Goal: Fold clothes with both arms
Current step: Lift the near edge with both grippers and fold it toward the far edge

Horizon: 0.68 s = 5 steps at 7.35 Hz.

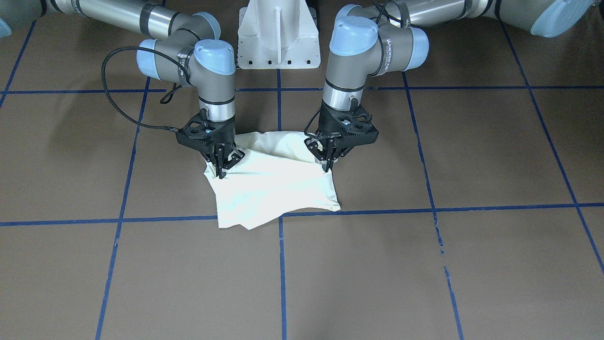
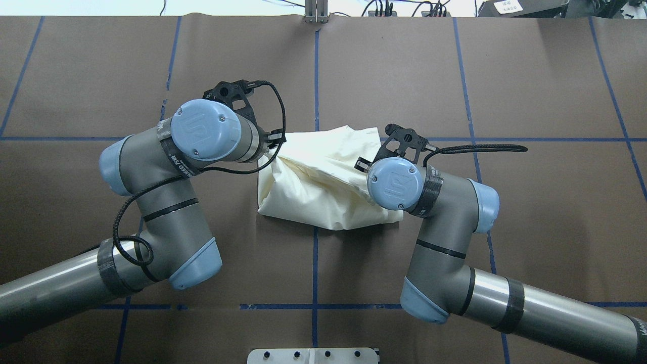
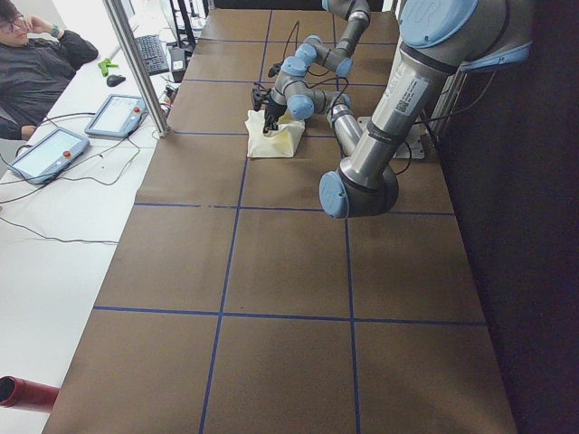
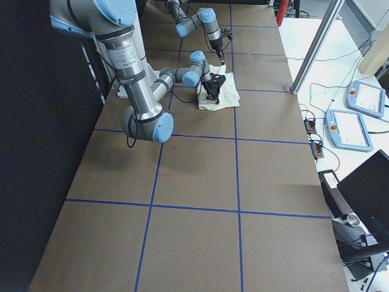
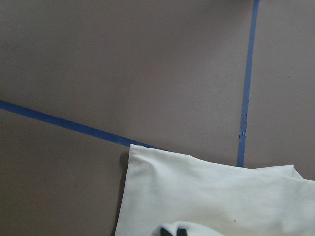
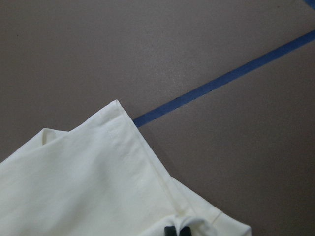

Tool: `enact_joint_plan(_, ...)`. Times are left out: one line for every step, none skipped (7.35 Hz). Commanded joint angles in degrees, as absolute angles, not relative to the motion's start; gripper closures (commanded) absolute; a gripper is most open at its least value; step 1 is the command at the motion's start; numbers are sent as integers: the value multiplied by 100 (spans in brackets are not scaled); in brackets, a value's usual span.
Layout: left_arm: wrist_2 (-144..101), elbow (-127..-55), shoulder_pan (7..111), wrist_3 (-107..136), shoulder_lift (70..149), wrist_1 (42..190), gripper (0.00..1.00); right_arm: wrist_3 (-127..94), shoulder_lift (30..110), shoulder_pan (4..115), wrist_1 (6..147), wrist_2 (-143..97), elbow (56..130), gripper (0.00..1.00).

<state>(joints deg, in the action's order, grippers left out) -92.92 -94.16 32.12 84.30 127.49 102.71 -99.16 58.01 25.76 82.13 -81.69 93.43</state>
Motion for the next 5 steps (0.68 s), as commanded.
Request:
enact_joint_plan(-9290, -8975, 3252, 8350, 12814, 10712, 100, -9888, 5801, 2610, 8191, -8200, 9325, 100)
enact_joint_plan(-9290, -8852, 3261, 8350, 12823, 10853, 100, -9888, 5801, 2610, 8191, -8200, 9325, 100)
enact_joint_plan(-9299, -8824, 3269, 8358, 12823, 10889, 93, -9609, 5818, 2610, 8200, -8191, 9316, 16)
enact_joint_plan(-9299, -8833, 3270, 8115, 12815, 10898, 1, -9293, 5792, 2602, 8183, -8183, 9290, 0)
enact_joint_plan(-9325, -8868, 3296, 7930, 12814, 10994, 0, -9160, 5783, 2680, 8183, -8209, 9360, 0)
